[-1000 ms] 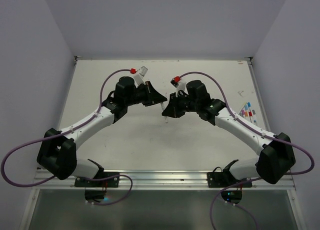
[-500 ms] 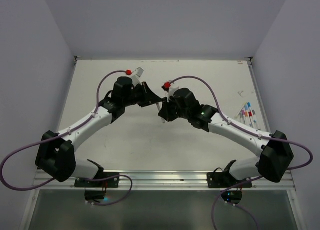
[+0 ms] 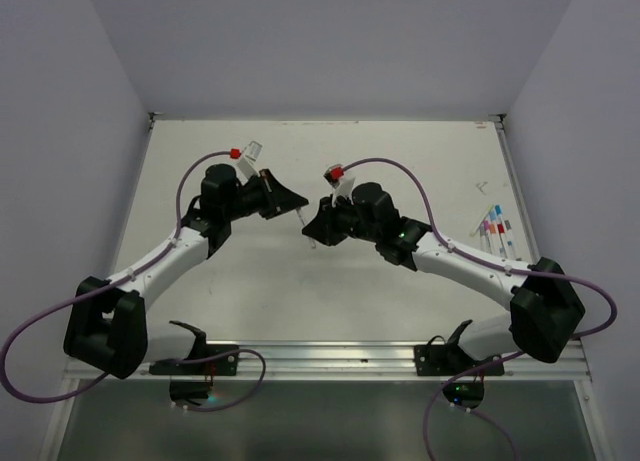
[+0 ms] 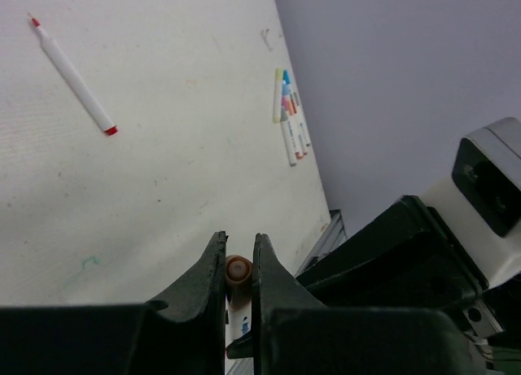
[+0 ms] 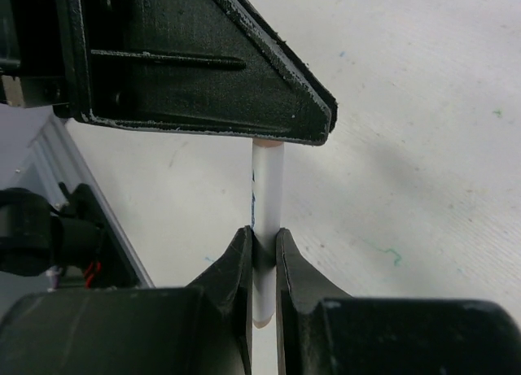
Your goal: Open the pen caps
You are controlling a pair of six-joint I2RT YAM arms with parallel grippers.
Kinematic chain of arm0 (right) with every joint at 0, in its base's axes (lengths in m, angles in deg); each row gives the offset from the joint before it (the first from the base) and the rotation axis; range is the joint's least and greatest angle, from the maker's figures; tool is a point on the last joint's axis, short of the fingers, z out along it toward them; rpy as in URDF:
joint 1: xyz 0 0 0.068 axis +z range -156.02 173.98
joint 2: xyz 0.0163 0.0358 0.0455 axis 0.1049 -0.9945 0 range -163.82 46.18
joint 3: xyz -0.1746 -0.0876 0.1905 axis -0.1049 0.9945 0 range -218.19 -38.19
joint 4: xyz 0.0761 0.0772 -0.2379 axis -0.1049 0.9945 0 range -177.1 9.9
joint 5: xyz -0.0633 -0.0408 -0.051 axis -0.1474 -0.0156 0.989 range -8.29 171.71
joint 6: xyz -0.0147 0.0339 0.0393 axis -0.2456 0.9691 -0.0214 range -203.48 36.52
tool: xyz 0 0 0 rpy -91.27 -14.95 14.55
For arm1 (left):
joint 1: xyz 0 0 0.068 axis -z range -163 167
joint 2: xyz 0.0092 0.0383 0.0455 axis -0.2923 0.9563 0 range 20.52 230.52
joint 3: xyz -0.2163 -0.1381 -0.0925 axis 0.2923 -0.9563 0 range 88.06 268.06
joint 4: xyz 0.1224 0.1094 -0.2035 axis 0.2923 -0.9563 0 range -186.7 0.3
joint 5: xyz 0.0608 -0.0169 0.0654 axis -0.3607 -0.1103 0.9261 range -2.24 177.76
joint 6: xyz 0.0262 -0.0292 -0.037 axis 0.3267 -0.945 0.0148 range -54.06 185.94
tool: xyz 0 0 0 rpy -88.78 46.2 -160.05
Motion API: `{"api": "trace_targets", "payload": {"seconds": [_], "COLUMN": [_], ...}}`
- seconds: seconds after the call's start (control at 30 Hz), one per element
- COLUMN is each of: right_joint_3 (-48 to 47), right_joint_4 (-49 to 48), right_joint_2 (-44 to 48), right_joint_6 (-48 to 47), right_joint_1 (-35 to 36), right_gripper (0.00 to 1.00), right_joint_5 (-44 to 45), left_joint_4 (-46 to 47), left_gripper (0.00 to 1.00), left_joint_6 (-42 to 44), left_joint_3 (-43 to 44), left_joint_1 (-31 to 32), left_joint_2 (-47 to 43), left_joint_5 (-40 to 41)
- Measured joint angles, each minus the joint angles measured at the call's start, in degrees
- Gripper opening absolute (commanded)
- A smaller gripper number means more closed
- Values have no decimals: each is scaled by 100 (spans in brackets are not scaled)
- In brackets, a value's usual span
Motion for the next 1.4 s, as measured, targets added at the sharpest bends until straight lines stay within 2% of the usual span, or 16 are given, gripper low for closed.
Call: {"api": "trace_targets", "payload": {"seconds": [0.17,0.33,0.37,0.4,0.43,0.5,0.57,0.73,0.8,0.97,1.1,1.27,1.4], "right_joint_3": [48,28,9,-33,-92,-197,-319,-595,-632,-678,-772,-953,-1220], "right_joint_4": [-415,-529,-525,-520,-507,-455,-352,-199,-188,-101,-35,133,195], "right_joint_2": [0,-9,-22,-50,-94,-205,-345,-629,-649,-658,-708,-743,-874], "right_joint_6": [328,479,476,476,516,457,428,422,426,442,428,389,356], "right_joint_1": [-76,-120,-120,-122,-127,-72,59,144,149,136,136,140,131], "right_gripper": [0,2,14,44,51,60,63,61,57,39,38,42,40], "right_joint_5": [-494,-955,-994,-1062,-1113,-1434,-1609,-1867,-1867,-1790,-1631,-1384,-1252], "left_joint_4": [883,1419,1432,1443,1482,1683,1836,1939,1939,1919,1902,1808,1746], "left_gripper": [0,0,0,0,0,0,0,0,0,0,0,0,0], "left_joint_6": [-479,-772,-793,-815,-855,-968,-1049,-1091,-1095,-1106,-1097,-1082,-1038], "left_joint_3": [-380,-719,-741,-748,-769,-796,-796,-793,-793,-793,-791,-791,-791], "left_joint_1": [-372,-551,-566,-581,-599,-636,-669,-671,-671,-671,-682,-680,-667], "left_joint_2": [-107,-321,-354,-380,-409,-450,-525,-643,-669,-737,-800,-815,-855], "left_joint_5": [-776,-1147,-1176,-1191,-1191,-1080,-1045,-973,-949,-944,-922,-841,-796]}}
